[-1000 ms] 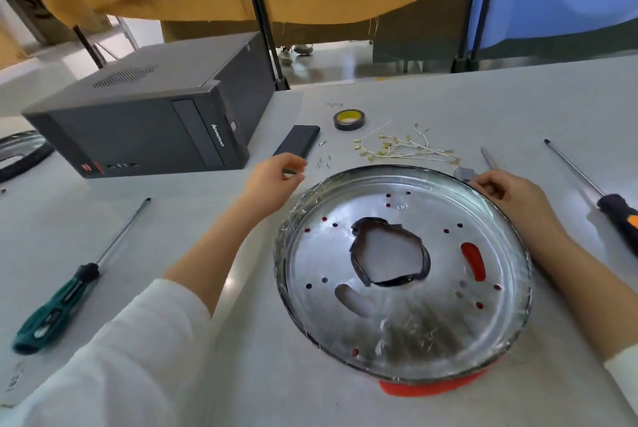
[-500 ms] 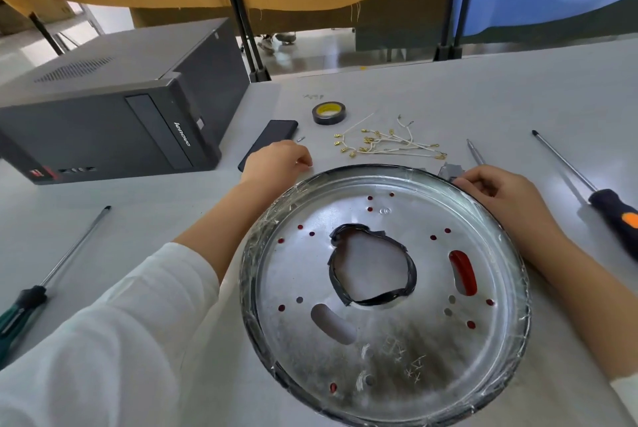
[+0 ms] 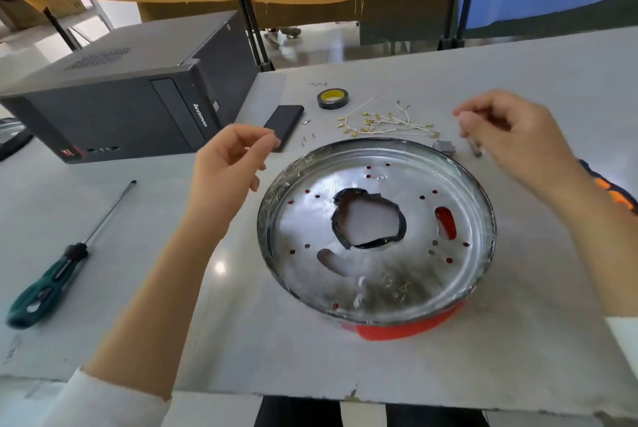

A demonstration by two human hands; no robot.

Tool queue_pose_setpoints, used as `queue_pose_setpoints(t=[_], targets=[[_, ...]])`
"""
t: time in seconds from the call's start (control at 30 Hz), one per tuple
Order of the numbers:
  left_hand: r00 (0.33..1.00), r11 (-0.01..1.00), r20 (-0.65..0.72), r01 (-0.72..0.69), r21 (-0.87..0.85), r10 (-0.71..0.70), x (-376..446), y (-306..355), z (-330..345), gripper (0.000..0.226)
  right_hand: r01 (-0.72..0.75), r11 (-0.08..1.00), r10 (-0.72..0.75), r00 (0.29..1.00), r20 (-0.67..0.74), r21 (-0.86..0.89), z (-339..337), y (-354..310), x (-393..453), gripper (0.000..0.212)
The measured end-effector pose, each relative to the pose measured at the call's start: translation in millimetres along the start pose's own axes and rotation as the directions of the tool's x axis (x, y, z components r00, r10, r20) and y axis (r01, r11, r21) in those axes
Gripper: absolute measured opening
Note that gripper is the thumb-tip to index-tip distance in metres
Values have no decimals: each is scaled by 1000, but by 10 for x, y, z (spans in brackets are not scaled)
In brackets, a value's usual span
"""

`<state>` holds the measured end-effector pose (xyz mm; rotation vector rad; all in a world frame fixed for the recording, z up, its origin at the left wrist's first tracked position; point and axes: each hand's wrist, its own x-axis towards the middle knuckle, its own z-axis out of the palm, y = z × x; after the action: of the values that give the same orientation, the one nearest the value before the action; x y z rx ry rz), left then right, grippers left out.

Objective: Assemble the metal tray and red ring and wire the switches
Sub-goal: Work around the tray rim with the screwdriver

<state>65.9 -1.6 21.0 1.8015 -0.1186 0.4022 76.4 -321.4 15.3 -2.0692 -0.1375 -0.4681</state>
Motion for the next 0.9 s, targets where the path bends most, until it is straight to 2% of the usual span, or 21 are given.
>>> queue_pose_setpoints(t=[0.07,0.1,0.17,0.23,0.3,0.43,0.67,0.73,0.83,0.9], targets=[[998,998,49,-39,-56,41,-223,181,-13,15,116,993,-116,977,179,11,2,-354,-99,9],[995,995,76,-62,-74,67,-320,255,2,14,147,988,-153,942,298,43,53,-530,-167,10],[987,991,120,-98,-93,109,-469,349,46,14,146,981,-191,837,514,126,211,-821,-315,15],[981,988,143,-115,-106,130,-558,387,87,17,127,978,-203,767,609,167,360,-990,-429,17],[981,987,140,-121,-110,136,-607,387,94,16,136,975,-216,765,607,176,462,-1053,-485,14],[979,982,134,-139,-128,156,-636,344,35,8,73,970,-189,832,522,233,529,-1068,-475,7],[947,959,201,-214,-183,250,-552,251,46,19,-162,927,-89,782,616,340,591,-1057,-383,20],[940,956,213,-228,-182,265,-531,202,43,17,-196,928,-65,752,656,317,608,-1048,-361,19],[942,964,211,-242,-108,261,-503,82,11,15,-139,969,-33,744,668,203,628,-1031,-338,16],[961,977,184,-194,-90,208,-491,-40,-21,16,-94,992,12,737,675,85,631,-1009,-320,10]])
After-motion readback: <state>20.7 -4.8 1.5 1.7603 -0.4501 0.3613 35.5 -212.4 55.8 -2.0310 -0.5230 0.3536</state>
